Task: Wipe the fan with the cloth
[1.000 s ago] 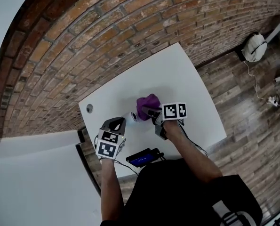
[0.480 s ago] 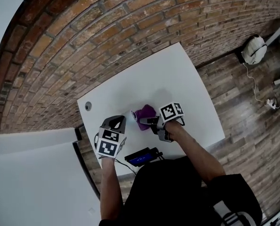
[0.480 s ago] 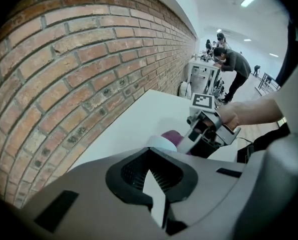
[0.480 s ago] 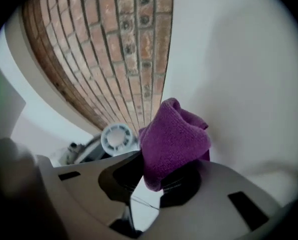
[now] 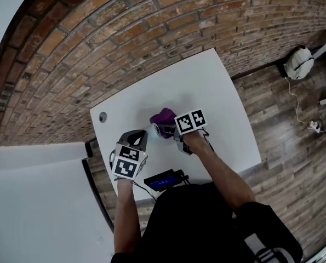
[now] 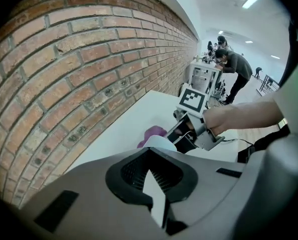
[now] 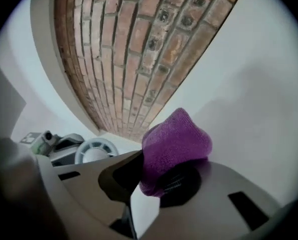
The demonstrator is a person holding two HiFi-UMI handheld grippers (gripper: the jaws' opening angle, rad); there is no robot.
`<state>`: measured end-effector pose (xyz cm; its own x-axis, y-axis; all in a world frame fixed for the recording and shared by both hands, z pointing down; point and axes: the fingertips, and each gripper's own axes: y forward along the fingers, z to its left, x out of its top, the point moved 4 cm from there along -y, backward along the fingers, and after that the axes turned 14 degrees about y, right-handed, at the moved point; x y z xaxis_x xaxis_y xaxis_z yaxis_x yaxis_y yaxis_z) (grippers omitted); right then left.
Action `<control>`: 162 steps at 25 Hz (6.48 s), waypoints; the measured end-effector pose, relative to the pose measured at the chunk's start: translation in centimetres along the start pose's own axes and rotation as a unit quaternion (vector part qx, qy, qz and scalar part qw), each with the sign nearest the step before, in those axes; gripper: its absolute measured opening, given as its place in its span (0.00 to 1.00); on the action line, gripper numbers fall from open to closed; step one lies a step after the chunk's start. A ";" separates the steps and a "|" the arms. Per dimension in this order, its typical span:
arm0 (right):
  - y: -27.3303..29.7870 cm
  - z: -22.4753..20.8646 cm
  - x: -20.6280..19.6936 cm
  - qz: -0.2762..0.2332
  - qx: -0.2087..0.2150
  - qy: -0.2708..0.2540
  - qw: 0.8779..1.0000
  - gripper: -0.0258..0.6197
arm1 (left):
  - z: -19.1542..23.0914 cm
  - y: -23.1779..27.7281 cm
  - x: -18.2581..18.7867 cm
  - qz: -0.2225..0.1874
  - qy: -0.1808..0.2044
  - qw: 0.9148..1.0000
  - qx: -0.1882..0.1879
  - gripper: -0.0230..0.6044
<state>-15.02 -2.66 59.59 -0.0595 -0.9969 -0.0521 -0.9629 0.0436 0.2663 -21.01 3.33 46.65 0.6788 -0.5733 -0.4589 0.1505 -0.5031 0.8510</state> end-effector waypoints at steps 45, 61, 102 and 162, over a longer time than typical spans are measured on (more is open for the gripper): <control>1.5 8.6 2.3 0.157 0.017 -0.217 0.963 0.16 | -2.4 0.8 -4.5 0.010 -0.075 0.994 -0.083 0.04; -2.5 13.4 2.2 -0.026 0.071 -0.168 0.983 0.16 | 1.5 -0.4 -1.5 0.002 -0.027 0.999 -0.026 0.04; 2.3 3.8 1.7 0.029 0.130 0.122 0.984 0.16 | 1.0 -0.4 -1.2 0.027 -0.019 0.999 -0.041 0.04; 2.3 9.7 7.2 0.035 0.014 -0.197 0.980 0.16 | -1.6 -1.7 -1.6 -0.045 -0.067 0.995 -0.052 0.04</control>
<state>-20.20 -9.08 50.45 -0.2171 -0.8890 -0.4032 -0.9593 0.1180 0.2564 -21.17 6.16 46.37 0.5589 -0.6133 -0.5581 0.2841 -0.4907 0.8237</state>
